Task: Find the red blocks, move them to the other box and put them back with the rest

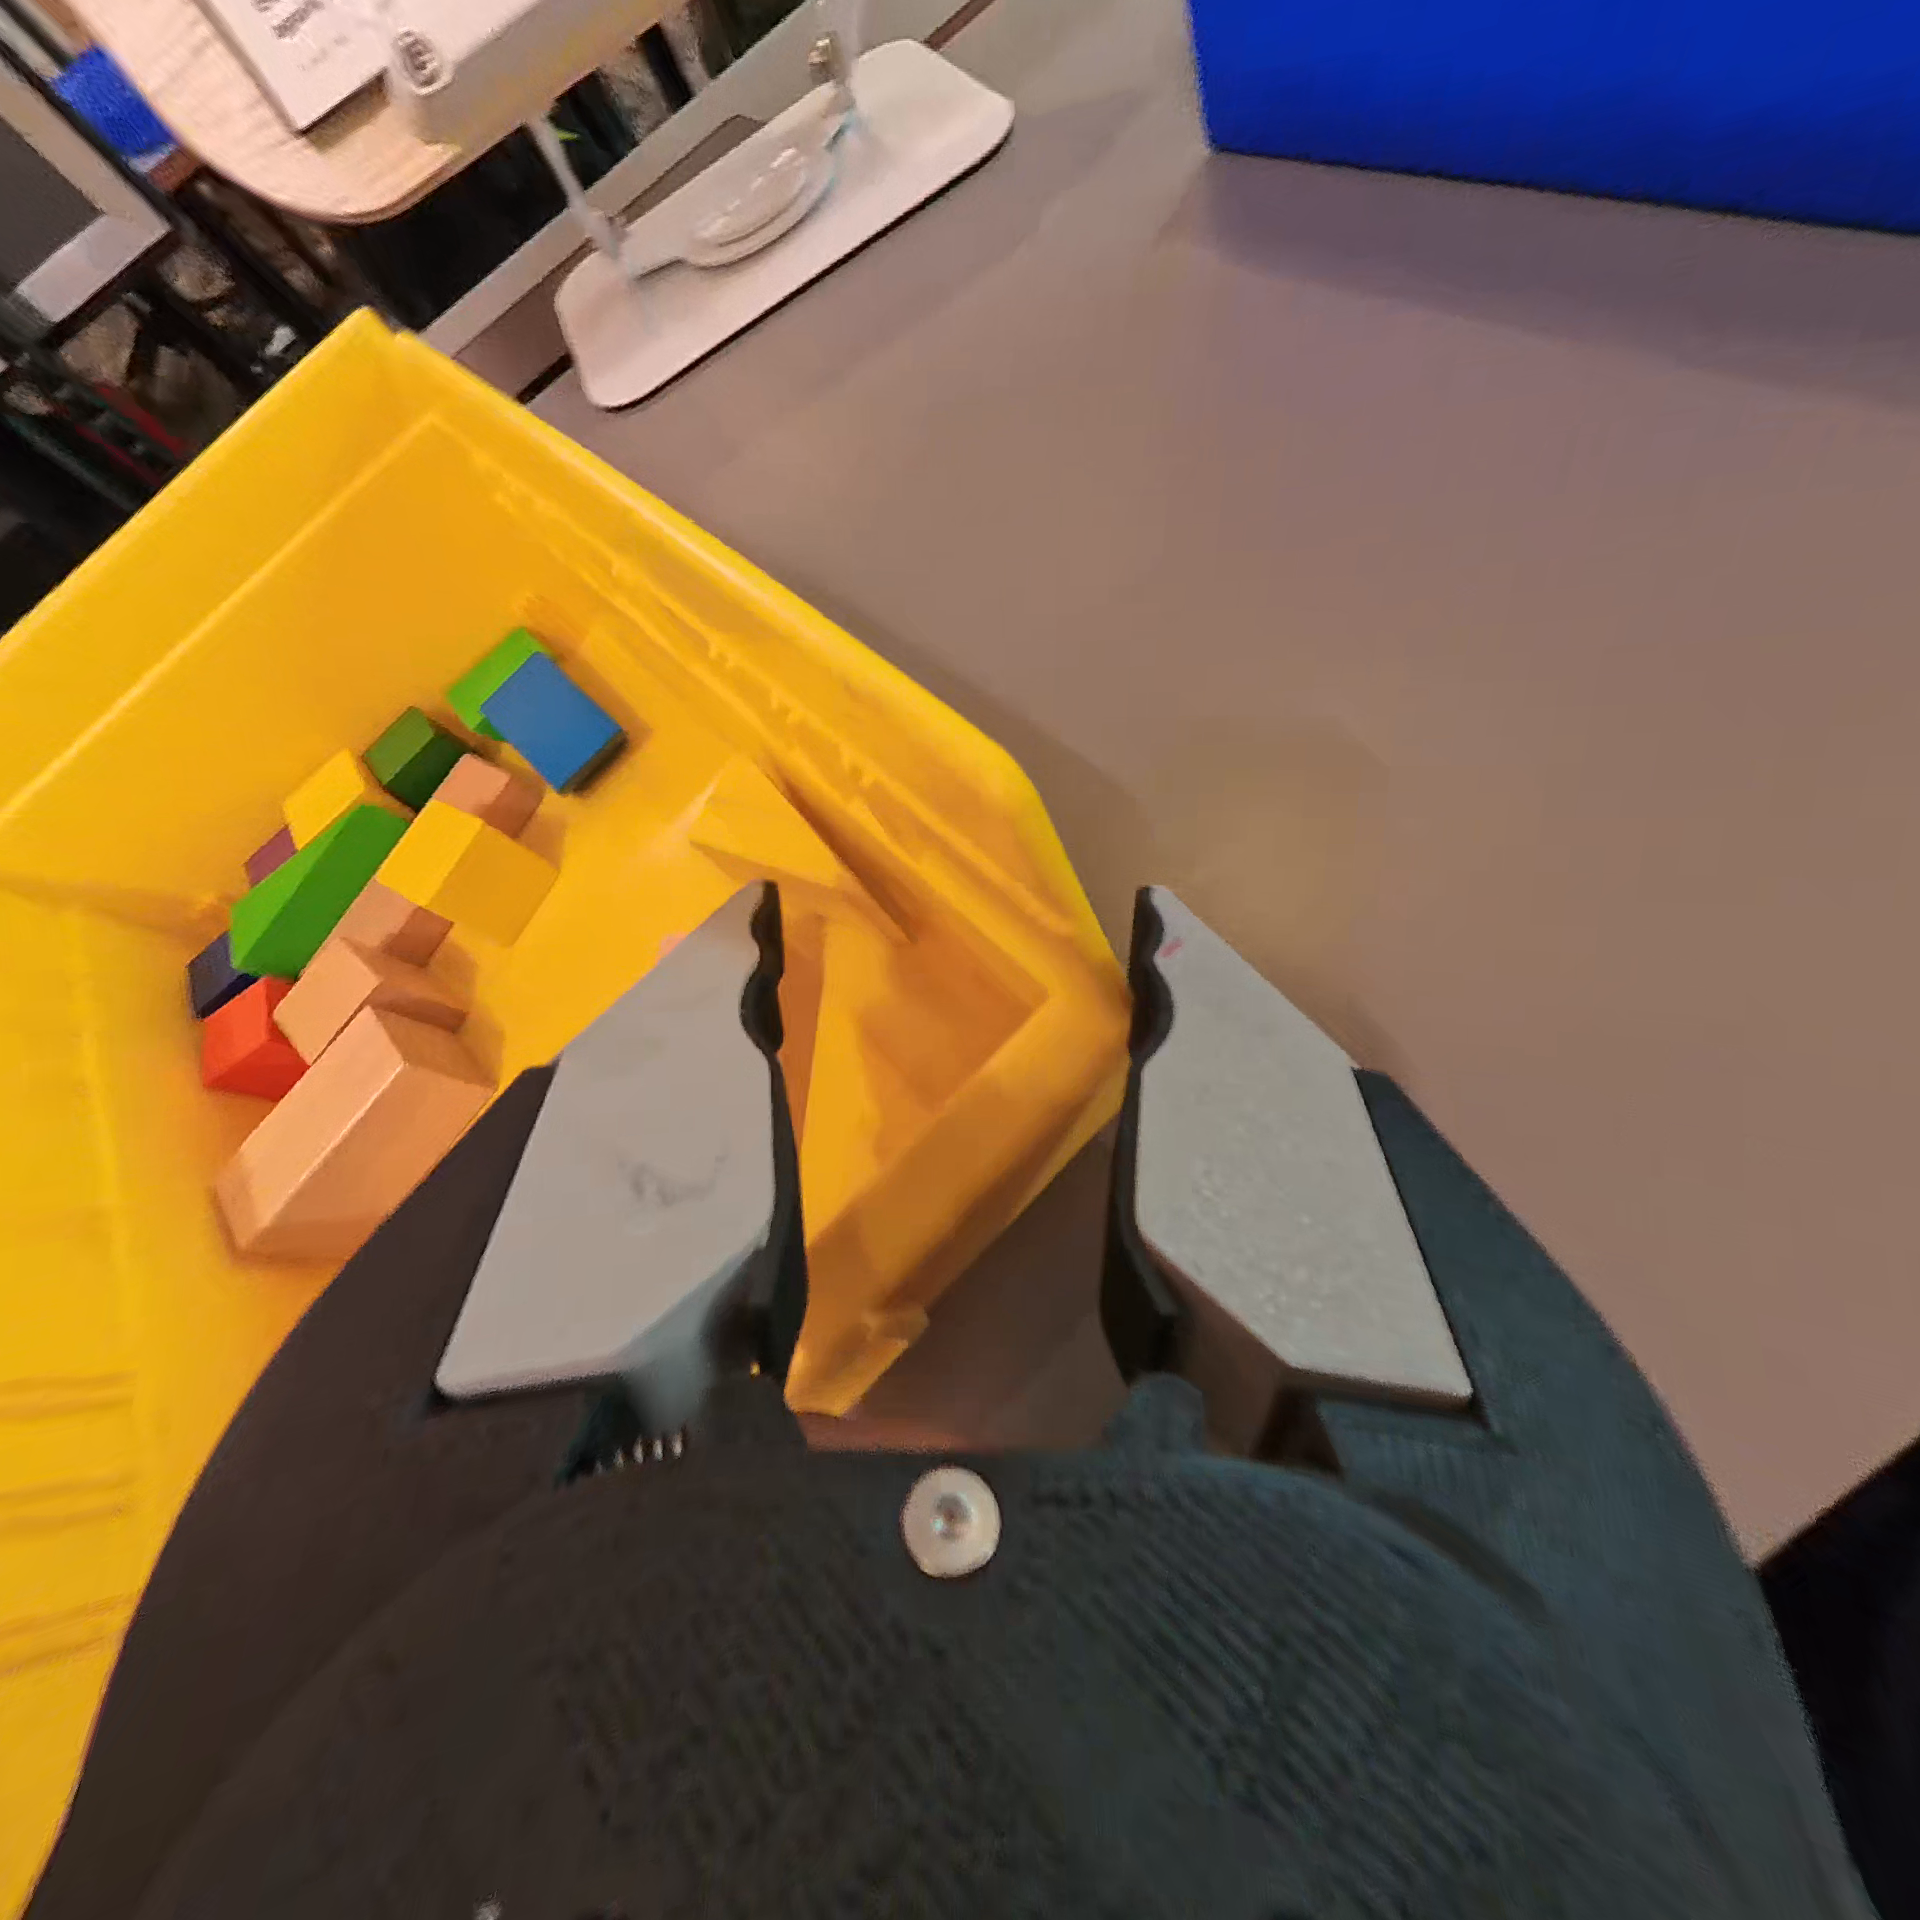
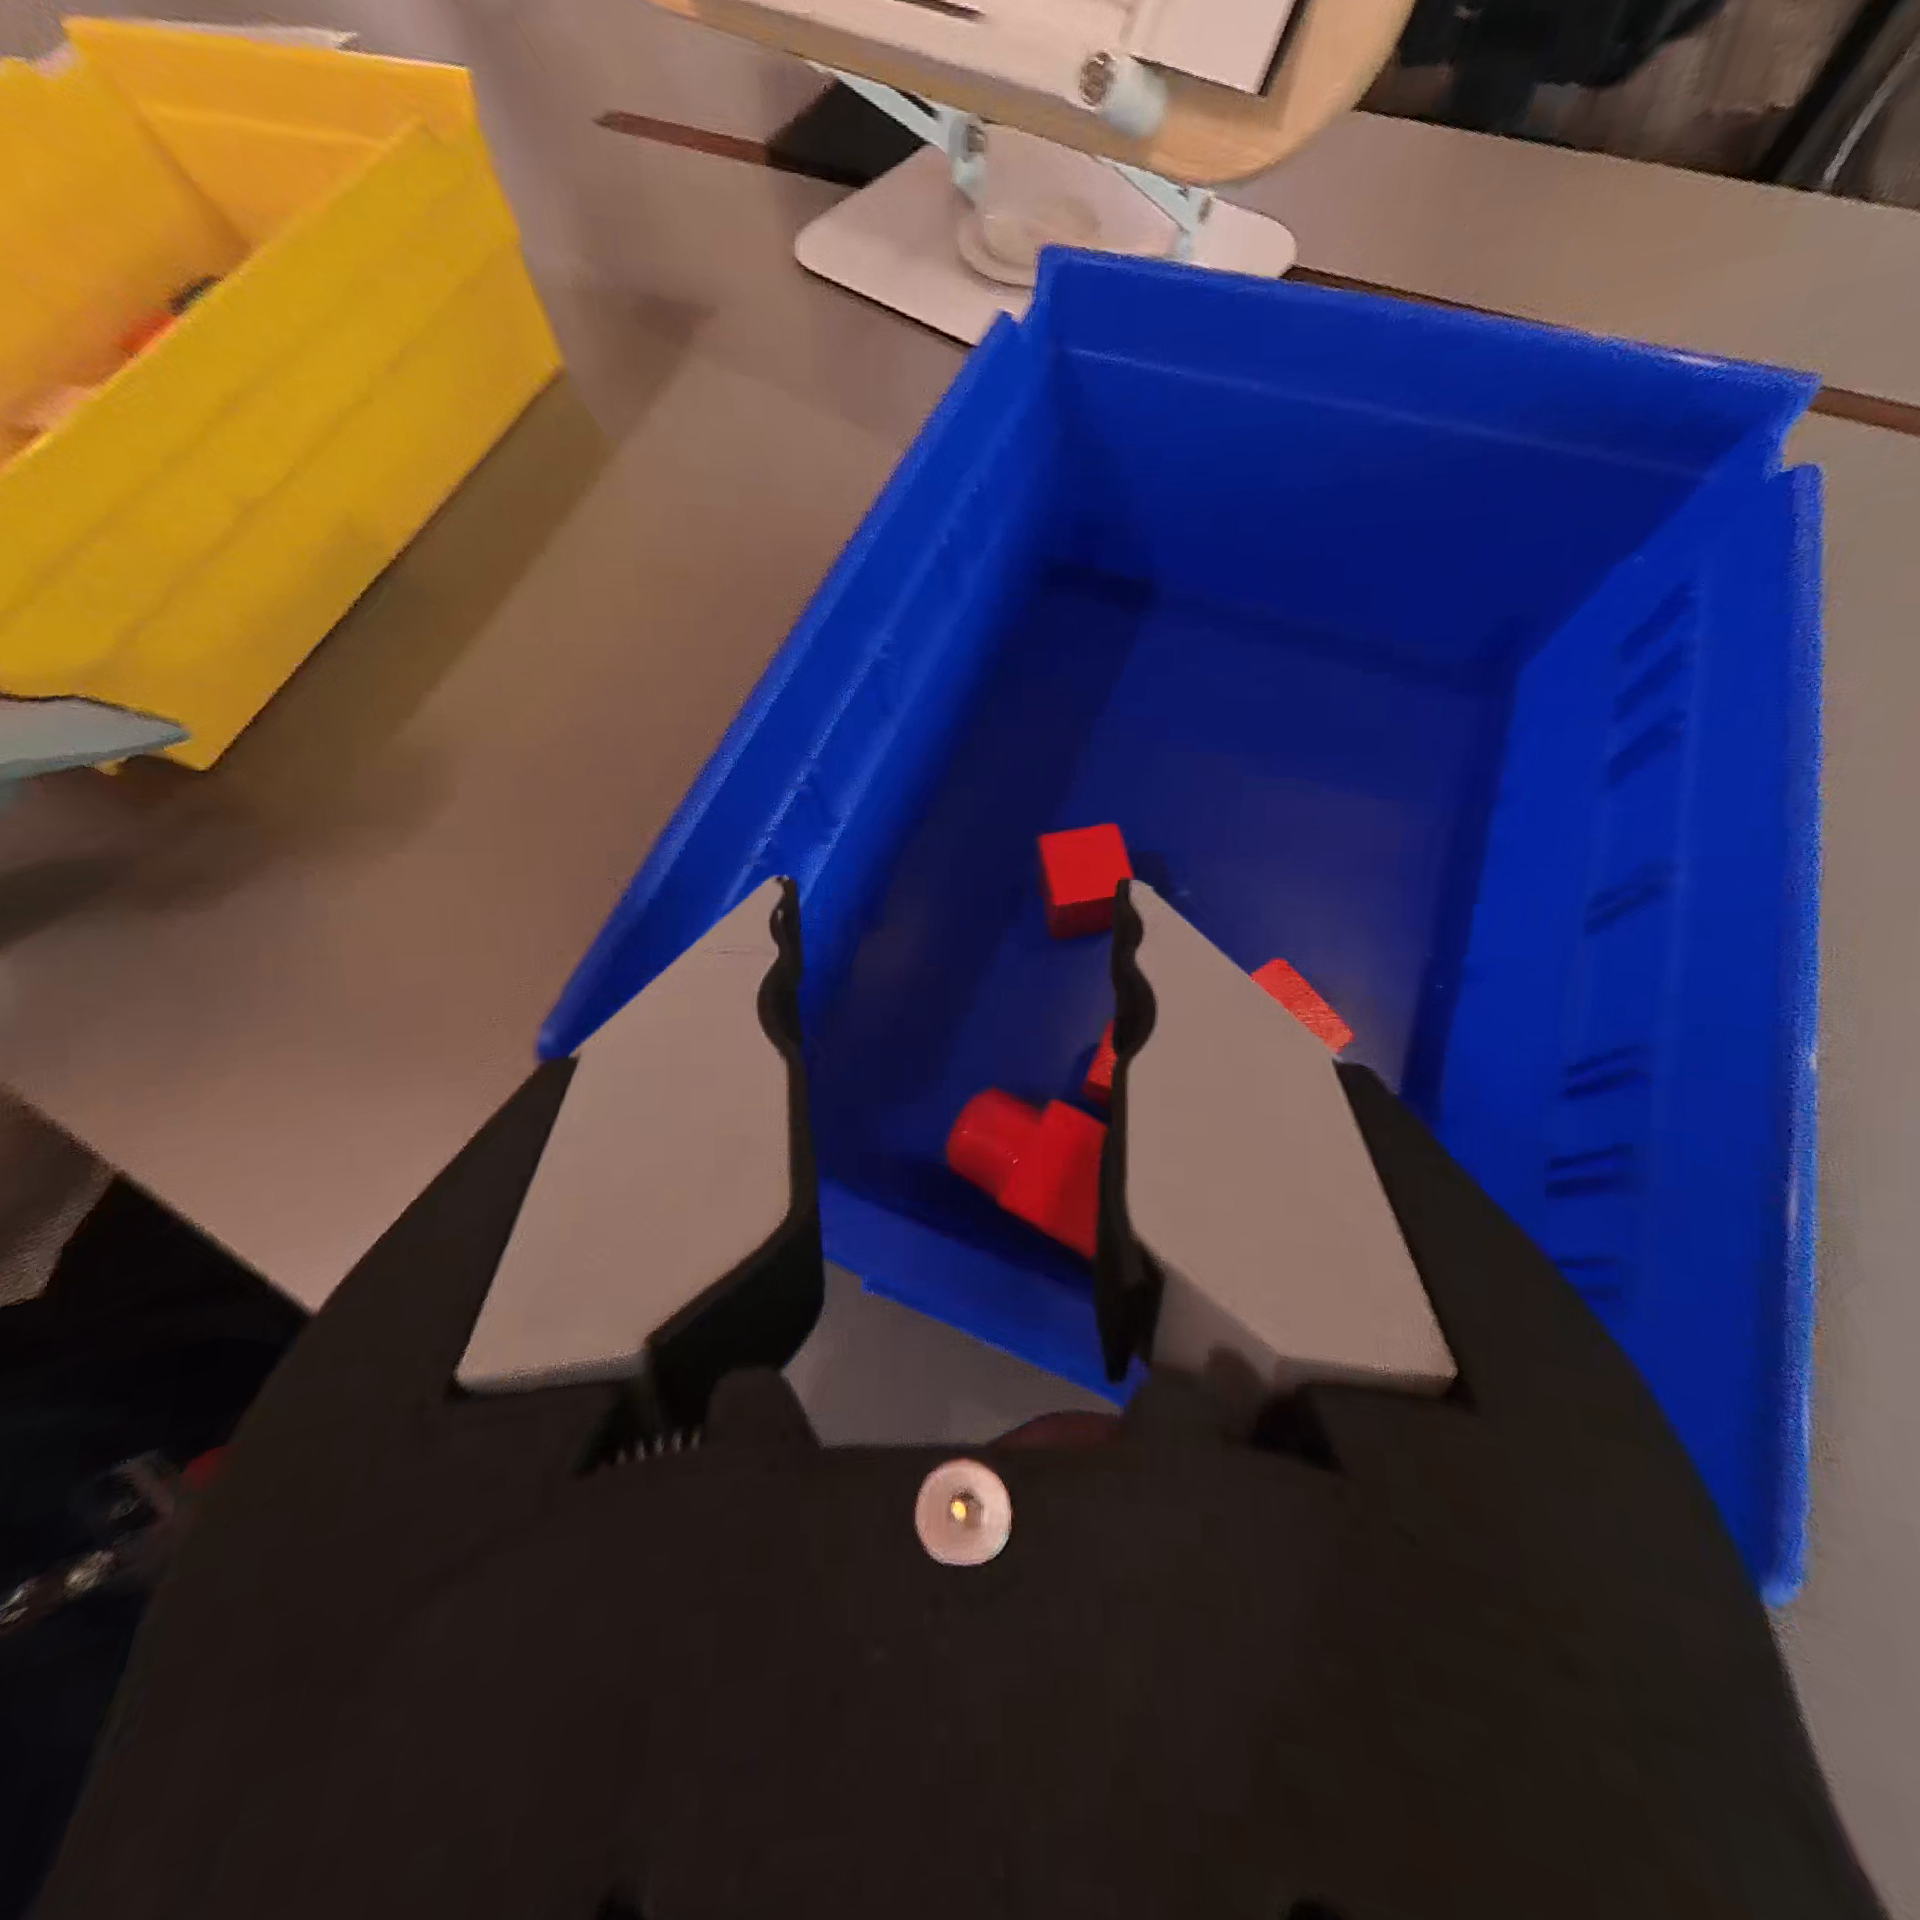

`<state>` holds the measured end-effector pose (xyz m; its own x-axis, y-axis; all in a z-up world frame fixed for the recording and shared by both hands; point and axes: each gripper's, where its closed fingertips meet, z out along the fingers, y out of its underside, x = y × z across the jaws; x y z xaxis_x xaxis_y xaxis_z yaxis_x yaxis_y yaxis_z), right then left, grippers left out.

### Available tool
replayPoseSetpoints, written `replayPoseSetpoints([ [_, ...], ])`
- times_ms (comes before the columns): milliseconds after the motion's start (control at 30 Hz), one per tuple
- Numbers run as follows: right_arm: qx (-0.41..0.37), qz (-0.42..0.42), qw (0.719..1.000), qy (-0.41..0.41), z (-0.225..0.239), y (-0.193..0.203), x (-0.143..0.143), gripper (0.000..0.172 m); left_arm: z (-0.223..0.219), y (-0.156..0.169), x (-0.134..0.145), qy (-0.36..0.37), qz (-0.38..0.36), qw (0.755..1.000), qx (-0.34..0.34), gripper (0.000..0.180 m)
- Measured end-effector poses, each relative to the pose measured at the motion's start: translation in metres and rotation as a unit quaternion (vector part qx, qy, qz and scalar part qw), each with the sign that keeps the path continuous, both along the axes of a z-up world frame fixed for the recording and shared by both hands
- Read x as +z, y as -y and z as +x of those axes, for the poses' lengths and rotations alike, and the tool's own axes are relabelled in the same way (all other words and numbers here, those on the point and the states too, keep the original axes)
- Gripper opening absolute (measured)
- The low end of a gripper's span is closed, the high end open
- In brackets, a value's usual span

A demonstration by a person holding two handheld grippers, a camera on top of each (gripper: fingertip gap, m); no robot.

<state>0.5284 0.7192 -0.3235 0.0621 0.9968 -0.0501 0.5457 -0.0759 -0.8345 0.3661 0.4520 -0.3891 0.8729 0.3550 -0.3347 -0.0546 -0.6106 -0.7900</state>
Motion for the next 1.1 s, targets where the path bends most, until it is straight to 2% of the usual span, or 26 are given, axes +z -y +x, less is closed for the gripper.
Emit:
replayPoseSetpoints([
  [100,0.009,0.022,1.0,0.0,0.009,0.007,0.009,0.058,-0.016,0.022,0.0,0.004,-0.005,1.0,0.027,0.066],
  [200,0.015,0.03,0.999,-0.002,0.015,0.013,0.016,0.058,-0.035,0.046,0.0,0.015,0.002,0.998,0.057,0.072],
  [300,0.033,0.028,0.999,0.007,0.017,0.024,0.014,0.059,-0.045,0.06,0.004,0.035,0.03,0.996,0.076,0.06],
  [400,0.068,0.017,0.997,0.025,0.011,0.046,0.003,0.063,-0.032,0.048,0.015,0.058,0.08,0.994,0.048,0.05],
  [467,0.087,0.002,0.996,0.029,0.002,0.061,-0.006,0.064,-0.039,0.045,0.019,0.01,0.076,0.995,0.067,0.017],
  [567,0.084,0.005,0.994,0.063,-0.011,0.07,-0.031,0.067,-0.045,0.039,0.019,-0.004,0.082,0.994,0.073,0.013],
  [633,0.064,0.029,0.994,0.088,-0.019,0.065,-0.051,0.065,-0.055,0.047,0.02,-0.038,0.062,0.993,0.096,0.008],
  [700,0.066,0.038,0.994,0.083,-0.026,0.066,-0.059,0.057,-0.067,0.062,0.022,-0.072,0.044,0.989,0.121,0.002],
  [733,0.063,0.035,0.995,0.075,-0.028,0.067,-0.058,0.042,-0.069,0.066,0.023,-0.05,0.065,0.99,0.118,0.002],
  [800,0.039,0.076,0.994,0.073,-0.031,0.061,-0.057,0.034,-0.074,0.071,0.034,-0.039,0.112,0.987,0.11,0.0],
  [867,0.029,0.111,0.991,0.074,-0.038,0.065,-0.056,0.029,-0.075,0.071,0.055,-0.059,0.144,0.982,0.11,0.0],
  [1100,0.108,0.085,0.989,0.051,-0.081,0.156,-0.053,0.033,-0.07,0.068,0.125,-0.028,0.23,0.97,0.075,0.0],
])
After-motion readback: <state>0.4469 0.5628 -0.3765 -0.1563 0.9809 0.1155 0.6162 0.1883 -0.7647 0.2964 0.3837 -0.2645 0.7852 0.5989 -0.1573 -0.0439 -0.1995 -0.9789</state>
